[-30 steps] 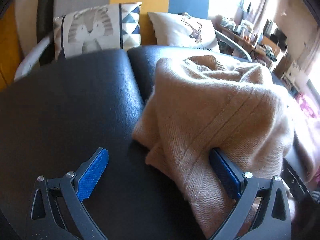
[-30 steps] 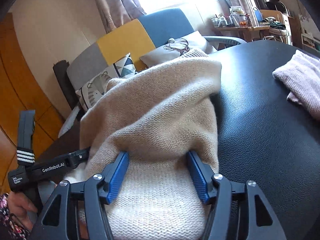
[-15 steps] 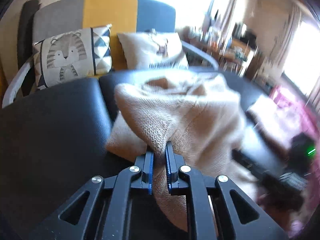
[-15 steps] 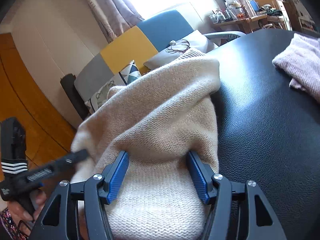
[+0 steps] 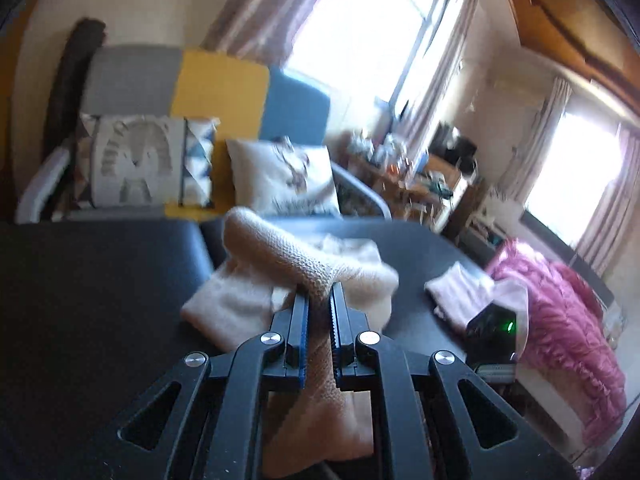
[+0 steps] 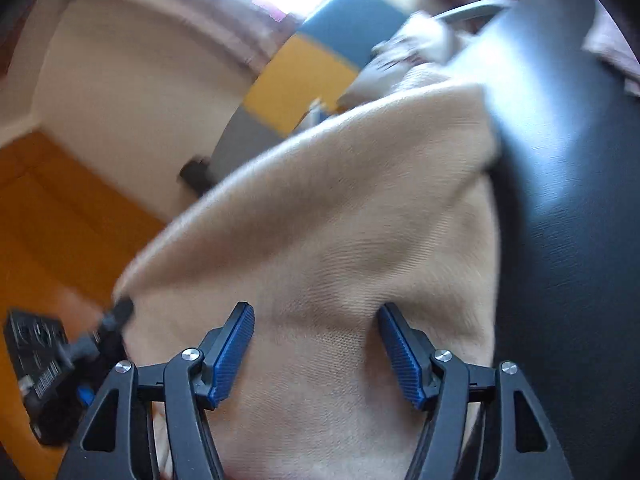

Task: Fold clothes

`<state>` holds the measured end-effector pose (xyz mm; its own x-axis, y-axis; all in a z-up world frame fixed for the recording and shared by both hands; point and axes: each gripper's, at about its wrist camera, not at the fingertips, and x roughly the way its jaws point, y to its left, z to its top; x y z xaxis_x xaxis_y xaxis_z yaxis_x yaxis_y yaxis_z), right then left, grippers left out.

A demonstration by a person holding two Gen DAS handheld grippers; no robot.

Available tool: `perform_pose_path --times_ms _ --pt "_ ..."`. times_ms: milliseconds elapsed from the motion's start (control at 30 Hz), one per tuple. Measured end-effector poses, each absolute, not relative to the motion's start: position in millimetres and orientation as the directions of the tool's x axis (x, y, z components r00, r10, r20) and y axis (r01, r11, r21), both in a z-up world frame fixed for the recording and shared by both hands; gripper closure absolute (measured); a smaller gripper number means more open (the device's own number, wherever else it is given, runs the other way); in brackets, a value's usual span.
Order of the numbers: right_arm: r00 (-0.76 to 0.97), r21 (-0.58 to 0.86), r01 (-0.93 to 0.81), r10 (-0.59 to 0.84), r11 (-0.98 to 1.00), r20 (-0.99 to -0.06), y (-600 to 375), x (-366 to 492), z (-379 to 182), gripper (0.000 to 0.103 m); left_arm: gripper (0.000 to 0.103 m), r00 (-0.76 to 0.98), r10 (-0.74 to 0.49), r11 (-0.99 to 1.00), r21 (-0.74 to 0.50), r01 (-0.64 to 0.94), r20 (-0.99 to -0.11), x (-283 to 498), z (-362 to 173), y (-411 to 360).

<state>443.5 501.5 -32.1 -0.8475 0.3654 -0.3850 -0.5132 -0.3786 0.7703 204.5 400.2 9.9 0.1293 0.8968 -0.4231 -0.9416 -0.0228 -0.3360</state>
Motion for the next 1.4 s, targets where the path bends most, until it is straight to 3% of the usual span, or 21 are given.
perform_pose_path --times_ms 200,367,567,800,933,1033,1067,1167,1200,1267,1400 --pt "-0.841 0.551 -0.516 0.263 -0.656 -0.473 456.1 382.3 -3.6 0.036 0.095 -0.045 0.915 -0.183 -0.312 -0.932 -0.401 148.8 11.9 337.3" --pt "-0.853 0.349 -0.441 0.266 -0.827 -0.448 422.0 368.6 23.2 0.036 0.095 -0.193 0.873 -0.356 -0.315 -0.879 -0.448 98.8 -14.9 284.7" --pt "-0.797 0.311 -0.556 0.387 -0.771 -0.465 445.5 370.8 33.5 0.036 0.095 -0.277 0.791 -0.476 -0.266 -0.838 -0.545 75.1 -59.1 239.4" --pt "-0.771 0.423 -0.562 0.263 -0.711 -0.580 482.4 335.7 5.5 0.035 0.091 -0.276 0.732 -0.489 -0.198 -0.849 -0.623 80.0 -92.8 212.4" --pt "-0.702 0.269 -0.536 0.246 -0.801 -0.668 454.2 310.1 -18.3 0.024 0.090 -0.327 0.731 -0.507 -0.155 -0.848 -0.599 77.0 -82.0 199.1" --pt "-0.648 0.058 -0.506 0.335 -0.861 -0.684 429.9 297.9 -31.6 0.014 0.076 -0.355 0.736 -0.511 -0.129 -0.850 -0.577 71.3 -68.6 199.5" --pt "-0.643 0.037 -0.505 0.347 -0.863 -0.683 427.8 296.7 -35.1 0.013 0.067 -0.349 0.741 -0.500 -0.125 -0.857 -0.574 71.3 -65.1 203.5" --pt "-0.627 -0.027 -0.501 0.384 -0.865 -0.678 421.6 293.2 -45.4 0.008 0.061 -0.315 0.763 -0.416 -0.056 -0.908 -0.565 83.0 -56.6 232.3" --pt "-0.635 -0.006 -0.506 0.378 -0.862 -0.674 425.1 294.6 -47.1 0.008 0.058 -0.304 0.770 -0.378 -0.018 -0.926 -0.561 90.4 -55.6 243.7" --pt "-0.652 0.036 -0.513 0.363 -0.857 -0.665 430.7 297.6 -50.8 0.008 0.035 -0.281 0.779 -0.300 0.061 -0.952 -0.561 104.7 -56.2 265.1" --pt "-0.684 0.097 -0.514 0.339 -0.852 -0.646 435.6 306.7 -55.9 0.008 0.032 -0.216 0.774 -0.124 0.192 -0.974 -0.595 131.8 -71.0 320.7"
